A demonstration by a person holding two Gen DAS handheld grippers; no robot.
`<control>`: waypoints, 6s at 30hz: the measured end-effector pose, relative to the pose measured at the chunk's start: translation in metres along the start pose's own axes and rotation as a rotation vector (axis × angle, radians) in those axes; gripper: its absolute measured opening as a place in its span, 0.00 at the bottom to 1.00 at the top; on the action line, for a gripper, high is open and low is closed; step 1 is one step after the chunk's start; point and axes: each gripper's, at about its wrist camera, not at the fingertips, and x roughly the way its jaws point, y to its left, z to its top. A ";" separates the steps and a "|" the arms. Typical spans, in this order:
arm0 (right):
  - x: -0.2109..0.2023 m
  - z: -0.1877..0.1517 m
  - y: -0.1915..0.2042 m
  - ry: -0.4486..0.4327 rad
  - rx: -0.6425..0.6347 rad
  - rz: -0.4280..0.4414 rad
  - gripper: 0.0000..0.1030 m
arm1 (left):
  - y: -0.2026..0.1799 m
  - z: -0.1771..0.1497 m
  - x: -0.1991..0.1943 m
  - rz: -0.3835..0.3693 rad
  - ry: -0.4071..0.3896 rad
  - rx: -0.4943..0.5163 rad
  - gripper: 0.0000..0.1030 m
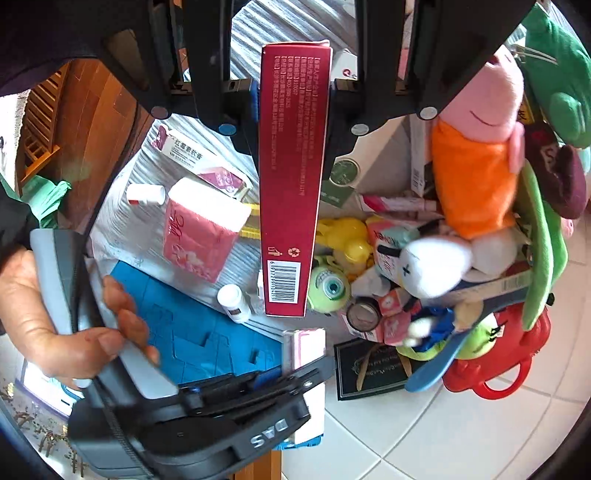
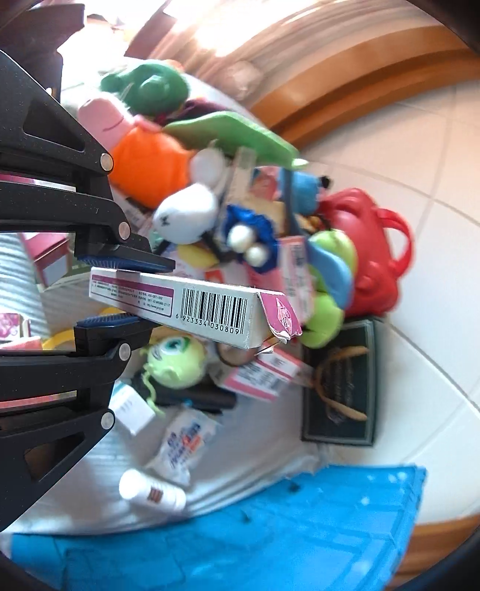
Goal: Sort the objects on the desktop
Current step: 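Grasp the red box with the left gripper while the right gripper grasps the white-pink box, then carry both boxes over the blue crate and open both grippers, then move both tools back from the crate to the table pile, then grasp the white-green patch box with the left gripper while the right gripper grasps the pink tissue pack, then carry the patch box and tissue pack over the crate and release both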
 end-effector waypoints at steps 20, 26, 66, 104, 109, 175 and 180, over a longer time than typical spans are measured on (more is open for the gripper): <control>-0.254 0.018 -0.083 -0.461 0.109 -0.356 0.19 | -0.101 0.239 -0.046 -0.111 -0.472 0.166 0.24; -0.297 0.012 -0.150 -0.465 0.148 -0.470 0.20 | -0.163 0.305 -0.023 -0.133 -0.523 0.179 0.24; -0.327 0.004 -0.188 -0.614 0.049 -0.334 0.93 | -0.156 0.301 -0.050 0.304 -0.589 0.007 0.93; 0.028 -0.131 -0.106 0.201 0.699 -0.372 1.00 | 0.034 0.081 -0.026 0.247 -0.201 -0.123 0.93; 0.037 -0.118 -0.107 0.218 0.573 -0.390 1.00 | 0.024 0.048 0.009 0.115 -0.078 -0.028 0.93; -0.252 0.040 -0.064 -0.500 0.057 -0.512 0.90 | -0.105 0.249 -0.066 0.127 -0.519 0.115 0.77; -0.289 0.048 -0.102 -0.560 0.092 -0.593 0.90 | -0.152 0.305 -0.052 0.091 -0.567 0.157 0.77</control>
